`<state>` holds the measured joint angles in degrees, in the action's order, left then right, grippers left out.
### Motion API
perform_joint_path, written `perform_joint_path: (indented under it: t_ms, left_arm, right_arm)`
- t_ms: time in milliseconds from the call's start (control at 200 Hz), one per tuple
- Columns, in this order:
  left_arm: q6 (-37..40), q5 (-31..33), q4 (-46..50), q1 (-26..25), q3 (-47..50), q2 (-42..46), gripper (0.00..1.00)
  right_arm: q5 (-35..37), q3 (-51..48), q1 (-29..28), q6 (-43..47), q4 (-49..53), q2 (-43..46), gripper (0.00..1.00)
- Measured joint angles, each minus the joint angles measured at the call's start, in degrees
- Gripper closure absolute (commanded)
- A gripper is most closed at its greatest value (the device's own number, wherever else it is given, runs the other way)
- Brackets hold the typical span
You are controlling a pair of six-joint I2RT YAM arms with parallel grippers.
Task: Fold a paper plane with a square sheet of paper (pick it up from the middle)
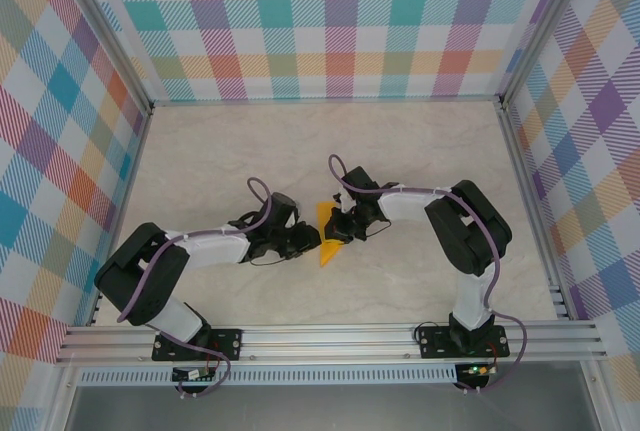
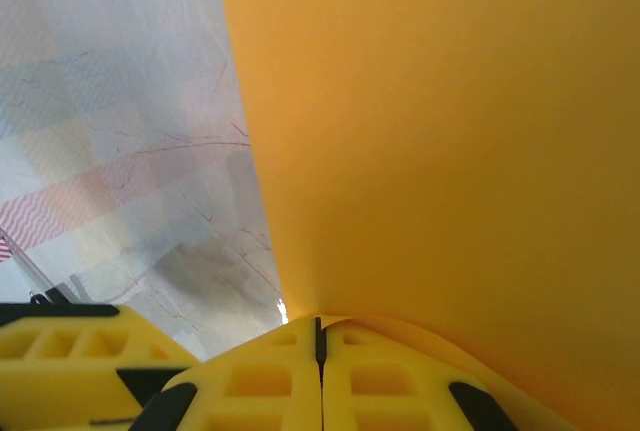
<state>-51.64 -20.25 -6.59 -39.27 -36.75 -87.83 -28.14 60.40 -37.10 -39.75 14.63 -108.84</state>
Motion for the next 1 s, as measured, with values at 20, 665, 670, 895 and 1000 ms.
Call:
perform_joint_path:
  t_ms: [20,665,670,895,1000]
  left_arm:
    - [-0.02,-0.15,-0.24,-0.11,0.04,0.00,0.79]
    - [-0.70,-0.81,-2.56,-2.78,0.74,0.00,0.81]
    - [-0.70,-0.81,-2.56,-2.78,0.74,0.00,0.81]
    - [-0.66,-0.74,-2.45,-3.69,0.74,-0.28,0.82]
    - [-0.66,-0.72,-2.40,-3.85,0.72,-1.03,0.82]
  right_arm:
    - [0.00,0.00,0.00,0.00,0.00,0.00,0.94]
    - [0.02,0.15,0.00,-0.02,0.00,-0.22,0.94]
    - [0.02,0.15,0.00,-0.02,0.00,-0.22,0.94]
    - [0.02,0.15,0.00,-0.02,-0.02,-0.24,0.94]
    - [0.02,0.15,0.00,-0.02,-0.02,-0.26,0.94]
